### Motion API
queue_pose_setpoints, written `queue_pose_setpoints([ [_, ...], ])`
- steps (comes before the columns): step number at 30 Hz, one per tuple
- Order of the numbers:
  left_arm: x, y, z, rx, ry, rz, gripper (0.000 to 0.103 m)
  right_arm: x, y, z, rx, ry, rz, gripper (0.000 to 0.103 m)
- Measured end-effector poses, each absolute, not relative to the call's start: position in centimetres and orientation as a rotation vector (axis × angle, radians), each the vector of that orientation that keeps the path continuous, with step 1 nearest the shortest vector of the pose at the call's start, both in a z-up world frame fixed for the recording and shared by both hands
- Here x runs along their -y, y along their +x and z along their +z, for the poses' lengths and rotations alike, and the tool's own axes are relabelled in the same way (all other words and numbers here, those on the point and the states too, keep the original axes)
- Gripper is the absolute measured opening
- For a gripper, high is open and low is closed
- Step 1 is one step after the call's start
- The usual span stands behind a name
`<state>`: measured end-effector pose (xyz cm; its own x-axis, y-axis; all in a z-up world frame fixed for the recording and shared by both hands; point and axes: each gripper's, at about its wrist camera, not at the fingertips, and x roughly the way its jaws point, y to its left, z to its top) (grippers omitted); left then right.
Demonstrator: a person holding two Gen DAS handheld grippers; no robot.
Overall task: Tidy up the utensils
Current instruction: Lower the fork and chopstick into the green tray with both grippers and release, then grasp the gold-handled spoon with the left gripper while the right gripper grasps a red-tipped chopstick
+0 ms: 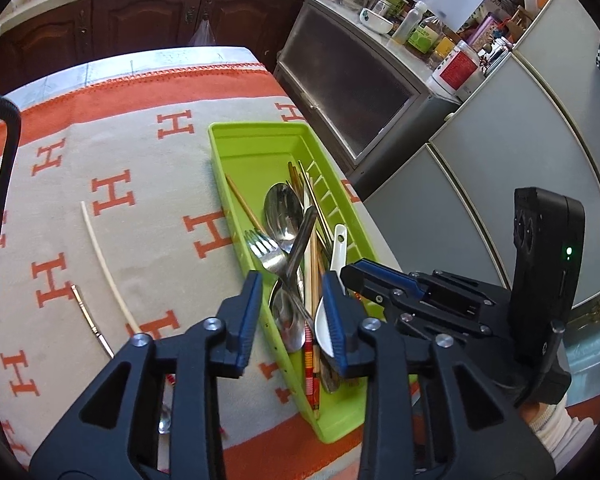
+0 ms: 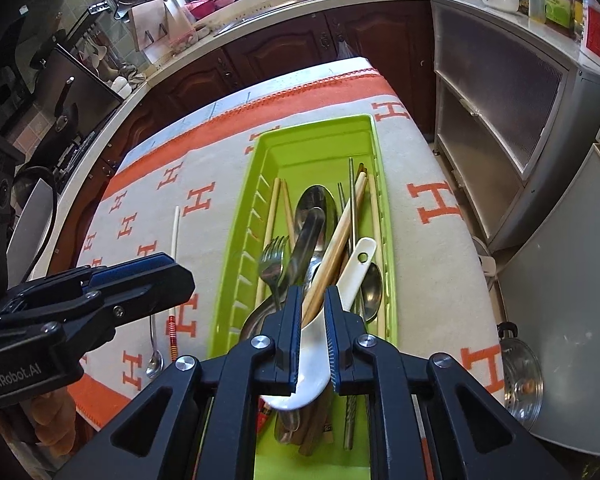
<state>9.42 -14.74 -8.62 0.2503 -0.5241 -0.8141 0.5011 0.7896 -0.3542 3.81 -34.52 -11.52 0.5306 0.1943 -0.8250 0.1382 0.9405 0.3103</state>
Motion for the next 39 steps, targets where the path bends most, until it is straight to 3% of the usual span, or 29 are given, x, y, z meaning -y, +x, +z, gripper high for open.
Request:
queue_pose_setpoints([
  [3, 13.7, 8.4, -7.8, -1.099, -0.023, -0.690, 0.038, 33.9, 3.1, -10.8, -1.008, 0.356, 0.041, 0.012],
  [19, 6.0, 4.6, -4.4, -0.999, 0.029, -0.552, 0.038, 29.2, 0.4, -6.6, -0.965, 0.279, 0.133, 0.011],
  [39, -1.0, 5.4, -7.1, -0.992, 0.017, -0.383, 0.039, 21.6, 2.1, -7.3, -1.031, 0.179, 0.223, 0.018],
])
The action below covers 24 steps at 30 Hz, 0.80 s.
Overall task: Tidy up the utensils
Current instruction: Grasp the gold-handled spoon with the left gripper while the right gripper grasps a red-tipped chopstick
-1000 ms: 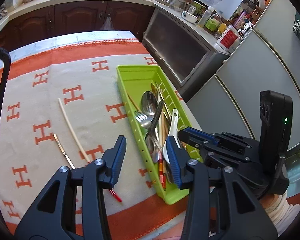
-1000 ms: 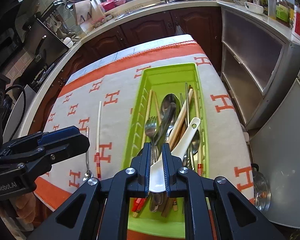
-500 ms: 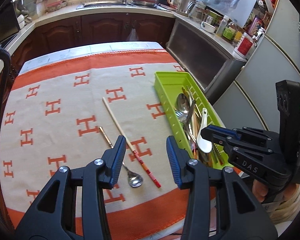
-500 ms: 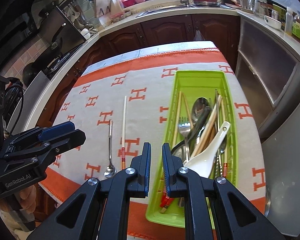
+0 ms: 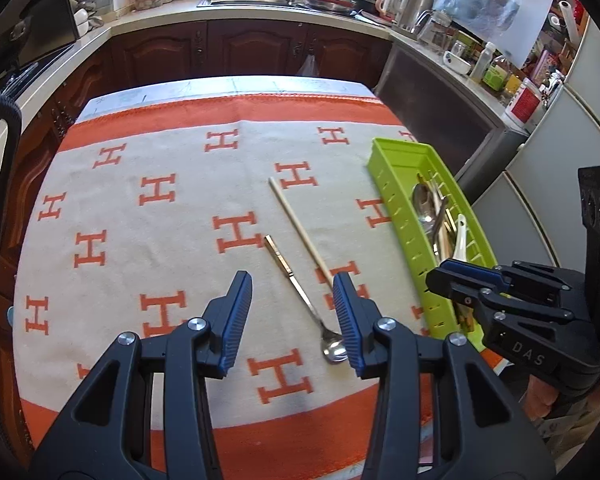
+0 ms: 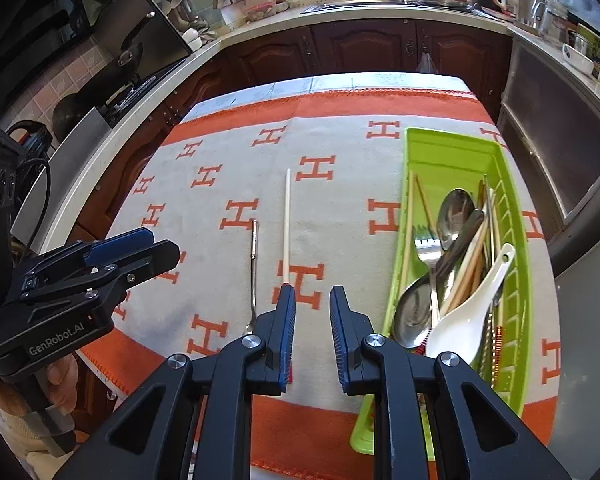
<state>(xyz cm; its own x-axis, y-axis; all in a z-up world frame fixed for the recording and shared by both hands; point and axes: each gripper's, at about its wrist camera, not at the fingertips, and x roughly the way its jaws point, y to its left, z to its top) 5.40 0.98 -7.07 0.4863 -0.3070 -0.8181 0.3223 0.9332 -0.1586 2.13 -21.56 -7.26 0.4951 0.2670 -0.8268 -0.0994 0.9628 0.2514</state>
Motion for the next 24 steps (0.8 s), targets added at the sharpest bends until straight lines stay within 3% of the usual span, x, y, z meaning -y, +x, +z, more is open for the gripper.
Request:
queue_pose_setpoints([
  [24, -4.4, 7.1, -12.7, -1.104, -0.054, -0.313, 0.039, 15.3, 7.8, -13.9, -1.162, 0.064, 0.257, 0.022],
])
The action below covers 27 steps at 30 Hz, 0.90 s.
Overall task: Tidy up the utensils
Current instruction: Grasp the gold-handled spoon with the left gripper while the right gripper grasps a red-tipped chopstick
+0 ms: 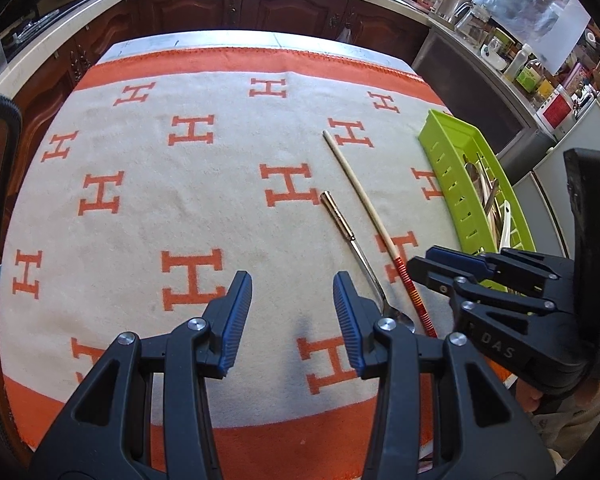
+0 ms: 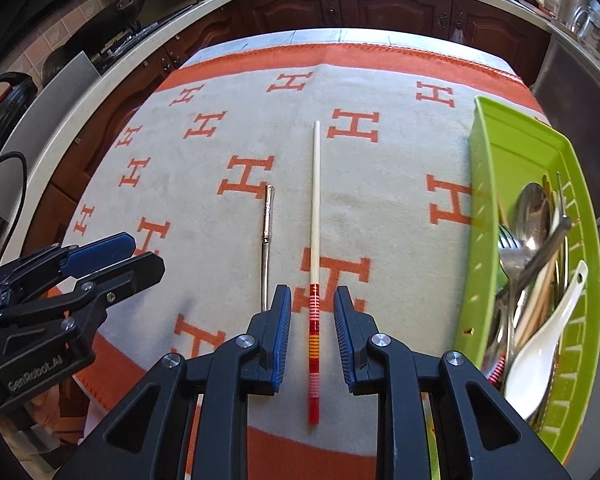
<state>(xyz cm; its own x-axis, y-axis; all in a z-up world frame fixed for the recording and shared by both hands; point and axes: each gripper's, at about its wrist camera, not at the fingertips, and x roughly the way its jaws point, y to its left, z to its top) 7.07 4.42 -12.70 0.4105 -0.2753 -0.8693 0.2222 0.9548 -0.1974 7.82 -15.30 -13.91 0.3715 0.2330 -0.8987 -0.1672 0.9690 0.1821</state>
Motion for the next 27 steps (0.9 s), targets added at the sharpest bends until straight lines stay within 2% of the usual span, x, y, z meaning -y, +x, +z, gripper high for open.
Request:
queue_pose_setpoints([
  [8, -4.0, 8.0, -13.6, -1.140, -0.087, -0.331, 0.039, 13.4, 9.3, -16.3, -1.166, -0.024, 0.264, 0.022],
  [9, -3.9, 8.2, -13.7, -1.144, -0.094, -0.332, 0.039, 13.2, 9.3, -16.4, -1.161, -0.046, 0.264, 0.020],
  [10, -3.8, 8.4, -13.8, -1.149, -0.102, -0.334, 0.039, 13.1, 9.3, -16.5, -1.152, -0.061, 0.259, 0.011],
  [11, -3.7, 8.7, -13.9, -1.153, -0.111, -0.336, 0.039, 13.0, 9.3, -16.5, -1.146, -0.076, 0.246, 0.008],
  [13, -3.5, 9.2, -14.1, -1.160, -0.127, -0.340, 0.039, 13.4, 9.3, -16.5, -1.142, -0.058, 0.253, 0.006],
  [27, 1.2, 11.6, -16.7, -1.253, -0.145, -0.332, 0.039, 18.5, 7.6, -13.8, -1.079, 0.159, 0.279, 0.005],
])
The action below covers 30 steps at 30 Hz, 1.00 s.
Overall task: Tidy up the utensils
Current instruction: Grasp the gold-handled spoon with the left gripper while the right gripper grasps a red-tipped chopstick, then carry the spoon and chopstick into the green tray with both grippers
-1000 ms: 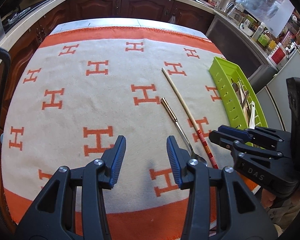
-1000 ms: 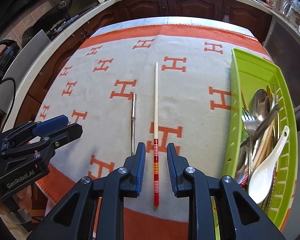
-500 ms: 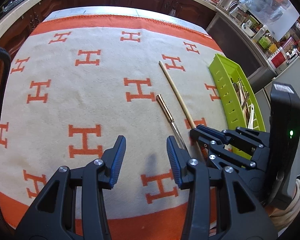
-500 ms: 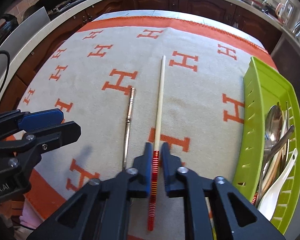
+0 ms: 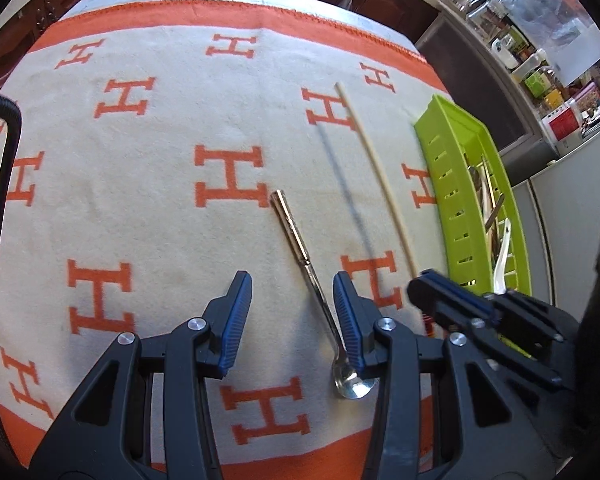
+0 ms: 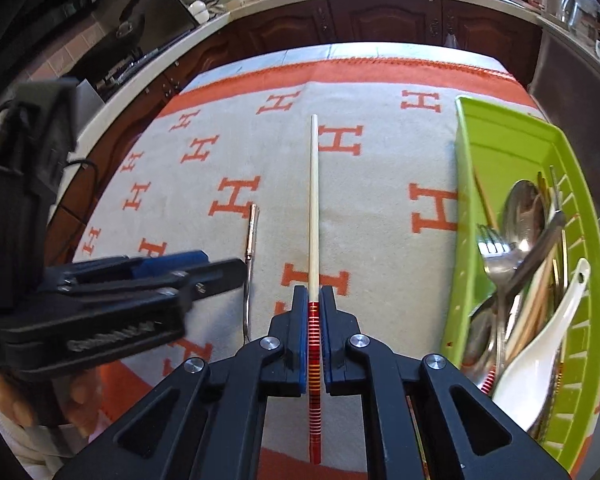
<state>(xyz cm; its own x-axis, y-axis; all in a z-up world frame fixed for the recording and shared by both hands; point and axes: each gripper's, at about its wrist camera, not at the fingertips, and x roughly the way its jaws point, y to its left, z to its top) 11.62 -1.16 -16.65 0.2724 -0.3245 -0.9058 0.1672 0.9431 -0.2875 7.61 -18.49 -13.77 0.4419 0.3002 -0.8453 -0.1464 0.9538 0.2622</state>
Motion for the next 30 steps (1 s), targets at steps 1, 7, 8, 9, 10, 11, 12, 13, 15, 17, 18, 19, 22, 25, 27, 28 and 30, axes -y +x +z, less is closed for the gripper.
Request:
queue_pose_setpoints([
  [1, 1.6, 11.6, -16.9, -1.259, -0.128, -0.319, 0.039, 18.9, 7.4, -13.4, -1.070, 0.168, 0.278, 0.005],
  [7, 4.5, 11.3, -17.2, -1.233, 0.036, -0.226, 0.035, 21.0, 6.1, -11.5, -1.022, 0.220, 0.280, 0.005],
  [8, 4.9, 11.2, -17.2, -1.227, 0.064, -0.211, 0.032, 21.3, 6.0, -11.3, -1.017, 0.225, 0.281, 0.005],
  [9, 5.2, 11.2, -17.2, -1.223, 0.071, -0.207, 0.019, 21.5, 5.7, -11.0, -1.011, 0.229, 0.281, 0.005],
  [10, 5.3, 11.2, -17.3, -1.227, 0.065, -0.207, 0.008, 21.8, 5.6, -10.9, -1.007, 0.234, 0.280, 0.005],
  [11, 5.3, 11.3, -17.3, -1.232, 0.055, -0.203, 0.007, 22.0, 5.4, -10.8, -1.004, 0.237, 0.278, 0.005],
  [12, 5.0, 11.3, -17.2, -1.235, 0.041, -0.202, 0.006, 22.3, 5.2, -10.6, -1.001, 0.241, 0.276, 0.005],
  [13, 4.9, 11.3, -17.2, -1.240, 0.027, -0.201, 0.004, 22.6, 4.9, -10.5, -1.001, 0.247, 0.275, 0.005],
  [15, 4.4, 11.2, -17.1, -1.249, 0.005, -0.203, 0.002, 23.3, 4.3, -10.3, -0.997, 0.257, 0.273, 0.005],
  [17, 4.1, 11.0, -17.1, -1.264, -0.019, -0.212, 0.002, 23.7, 4.0, -10.1, -0.990, 0.263, 0.268, 0.005],
  [18, 4.0, 10.9, -17.1, -1.273, -0.032, -0.219, 0.002, 24.0, 3.8, -9.9, -0.986, 0.269, 0.265, 0.005],
  [19, 3.9, 10.8, -17.0, -1.281, -0.044, -0.226, 0.002, 24.2, 3.5, -9.8, -0.982, 0.273, 0.264, 0.005],
  [22, 3.9, 10.5, -16.5, -1.289, -0.069, -0.241, 0.002, 24.9, 2.9, -9.4, -0.969, 0.286, 0.253, 0.005],
  [25, 3.6, 10.0, -15.6, -1.274, -0.087, -0.257, 0.002, 25.6, 2.2, -8.9, -0.958, 0.298, 0.244, 0.005],
  [27, 3.3, 9.5, -14.9, -1.260, -0.097, -0.269, 0.002, 26.2, 1.8, -8.7, -0.951, 0.306, 0.238, 0.005],
  [28, 3.1, 9.4, -14.5, -1.252, -0.101, -0.276, 0.002, 26.5, 1.5, -8.5, -0.948, 0.309, 0.235, 0.005],
  [30, 3.1, 9.1, -13.7, -1.240, -0.111, -0.292, 0.002, 27.0, 1.0, -8.3, -0.942, 0.313, 0.227, 0.005],
])
